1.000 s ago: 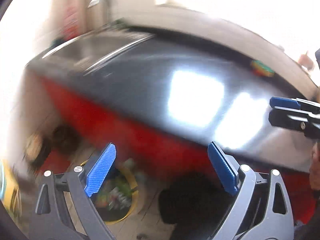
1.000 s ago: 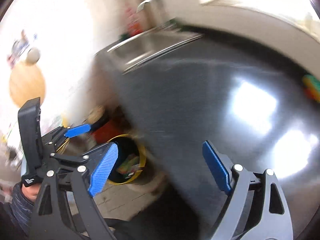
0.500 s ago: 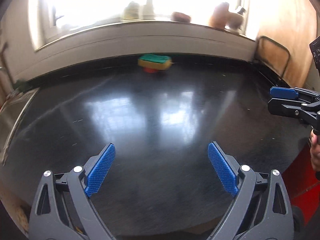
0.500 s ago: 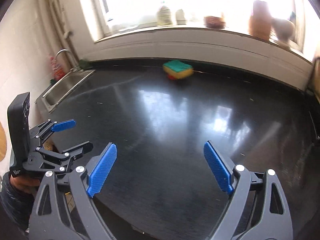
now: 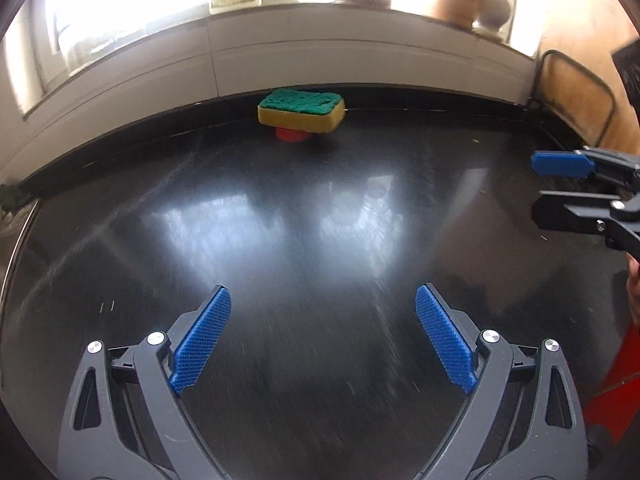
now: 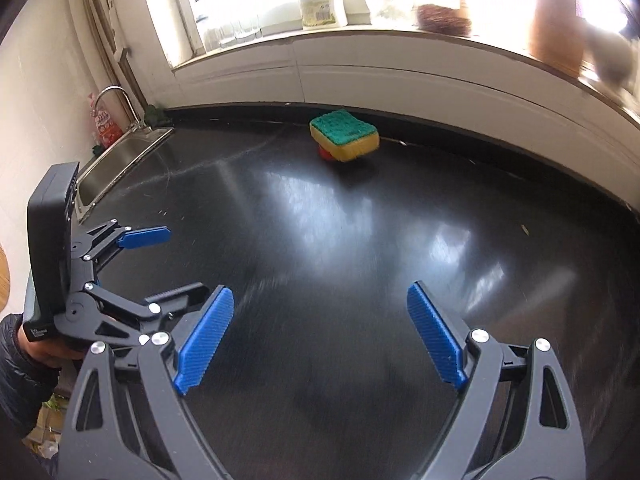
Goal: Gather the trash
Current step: 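Grasp the green-yellow sponge with the right tool while the left tool grasps the red cap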
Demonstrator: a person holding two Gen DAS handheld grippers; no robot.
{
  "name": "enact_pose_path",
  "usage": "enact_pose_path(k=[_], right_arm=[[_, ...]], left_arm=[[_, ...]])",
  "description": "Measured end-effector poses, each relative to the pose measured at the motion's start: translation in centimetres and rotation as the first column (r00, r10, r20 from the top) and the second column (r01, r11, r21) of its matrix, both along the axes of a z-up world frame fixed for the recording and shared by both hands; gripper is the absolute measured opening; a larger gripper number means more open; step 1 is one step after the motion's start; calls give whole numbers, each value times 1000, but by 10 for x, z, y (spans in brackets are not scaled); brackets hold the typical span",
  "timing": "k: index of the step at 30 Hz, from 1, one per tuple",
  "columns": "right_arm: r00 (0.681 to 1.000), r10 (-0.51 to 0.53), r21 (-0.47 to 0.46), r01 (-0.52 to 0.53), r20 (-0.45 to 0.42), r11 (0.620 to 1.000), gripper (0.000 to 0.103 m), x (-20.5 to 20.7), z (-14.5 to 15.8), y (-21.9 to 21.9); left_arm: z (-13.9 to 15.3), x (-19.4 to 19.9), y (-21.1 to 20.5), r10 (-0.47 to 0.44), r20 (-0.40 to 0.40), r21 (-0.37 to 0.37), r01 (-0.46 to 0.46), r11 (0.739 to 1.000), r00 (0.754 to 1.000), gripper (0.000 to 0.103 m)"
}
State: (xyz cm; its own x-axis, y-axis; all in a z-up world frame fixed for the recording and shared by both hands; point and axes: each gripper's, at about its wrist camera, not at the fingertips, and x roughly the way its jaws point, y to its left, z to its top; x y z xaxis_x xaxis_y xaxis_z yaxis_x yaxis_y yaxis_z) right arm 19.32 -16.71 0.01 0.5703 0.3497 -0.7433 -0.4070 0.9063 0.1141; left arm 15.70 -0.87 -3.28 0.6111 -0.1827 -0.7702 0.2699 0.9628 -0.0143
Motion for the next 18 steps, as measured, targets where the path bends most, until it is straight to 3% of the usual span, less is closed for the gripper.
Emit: enact_pose_path(k=[10, 15, 16, 17, 18], right_arm=[[995, 98, -105, -101, -28, 989, 86, 183, -29, 56], [990, 136, -141, -138, -28, 980, 86, 227, -39, 71], [990, 141, -144, -144, -31, 979, 83, 231, -41, 72], [988, 152, -146, -157, -41, 977, 69, 235, -44, 74], [987, 157, -139, -162, -43, 977, 64, 238, -45, 73]], left_arm=[[-24, 139, 13, -6, -38, -69, 4, 998, 999, 91], [-33, 184, 18, 3, -48, -100, -8, 995, 999, 91], [-36, 193, 20, 6, -53, -108, -12, 994, 999, 91], [-38, 200, 21, 11, -58, -115, -17, 993, 998, 91], [-41, 207, 22, 12, -67, -129, -21, 991, 998, 91]])
